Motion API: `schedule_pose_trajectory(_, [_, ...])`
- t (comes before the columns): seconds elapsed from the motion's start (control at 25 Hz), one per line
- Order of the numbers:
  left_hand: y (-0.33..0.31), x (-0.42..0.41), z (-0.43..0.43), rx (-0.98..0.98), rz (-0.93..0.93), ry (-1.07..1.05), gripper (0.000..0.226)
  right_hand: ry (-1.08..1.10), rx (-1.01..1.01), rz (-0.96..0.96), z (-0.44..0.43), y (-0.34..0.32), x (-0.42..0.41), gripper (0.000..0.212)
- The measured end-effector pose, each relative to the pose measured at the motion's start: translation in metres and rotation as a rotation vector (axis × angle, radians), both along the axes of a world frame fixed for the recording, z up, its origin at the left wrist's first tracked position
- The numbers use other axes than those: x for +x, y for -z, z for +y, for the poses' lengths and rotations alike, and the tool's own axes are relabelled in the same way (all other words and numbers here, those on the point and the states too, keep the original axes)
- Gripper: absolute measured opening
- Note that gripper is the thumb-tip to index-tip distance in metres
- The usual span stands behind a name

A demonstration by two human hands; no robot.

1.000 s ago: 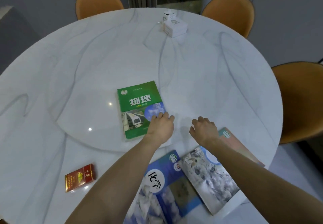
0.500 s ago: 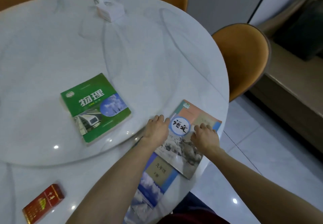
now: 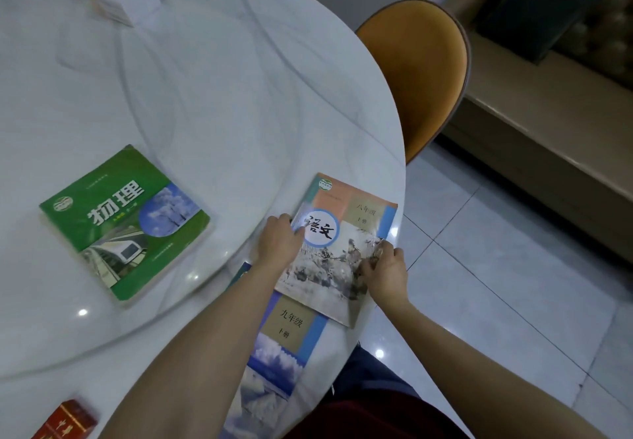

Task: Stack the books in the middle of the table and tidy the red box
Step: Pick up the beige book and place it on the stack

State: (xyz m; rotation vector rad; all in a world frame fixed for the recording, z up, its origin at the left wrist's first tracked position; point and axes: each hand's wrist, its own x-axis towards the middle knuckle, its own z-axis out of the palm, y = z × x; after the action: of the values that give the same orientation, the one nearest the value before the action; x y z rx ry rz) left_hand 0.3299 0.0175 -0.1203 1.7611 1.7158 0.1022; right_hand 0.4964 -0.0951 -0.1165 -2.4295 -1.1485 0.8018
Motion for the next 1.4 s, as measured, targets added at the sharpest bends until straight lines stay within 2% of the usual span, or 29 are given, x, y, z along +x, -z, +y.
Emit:
schedule_pose_trajectory(0.08, [0.002,-0.006,0.006,-0.123,-0.206,-0.056,0.033,0.058,-0.011,0.074,0.002,0.0,-0.002,0.04])
schedule_pose_trajectory(0.2, [0.007,-0.016,0.007,-0.204,-0.398,-0.043,0.042,0.114,0.021,0.105,0.001,0.002,-0.002,0.043])
schedule_pose_trajectory(0.28, [0.009,-0.019,0.001,-0.242,-0.527,-0.112,0.044,0.166,0.041,0.129,0.0,0.005,-0.001,0.043])
schedule_pose_trajectory(0.44, [0.006,-0.025,-0.013,-0.237,-0.754,-0.247,0.045,0.289,0.097,0.292,-0.001,0.007,0.0,0.02])
schedule_pose_trajectory(0.56, [-0.002,-0.032,-0.018,-0.236,-0.843,-0.331,0.043,0.367,0.159,0.471,0.004,-0.002,-0.001,0.02])
schedule_pose_trajectory(0.8, [-0.031,-0.057,-0.018,-0.144,-0.926,-0.523,0.036,0.291,0.24,0.662,0.047,-0.031,-0.009,0.026])
schedule_pose_trajectory(1.08, [-0.059,-0.108,-0.014,0.067,-0.9,-0.774,0.031,0.032,0.225,0.738,0.114,-0.065,-0.057,0.024])
schedule_pose_trajectory(1.4, [-0.081,-0.178,-0.006,0.19,-0.835,-1.114,0.037,-0.309,0.15,0.755,0.191,-0.093,-0.145,0.02])
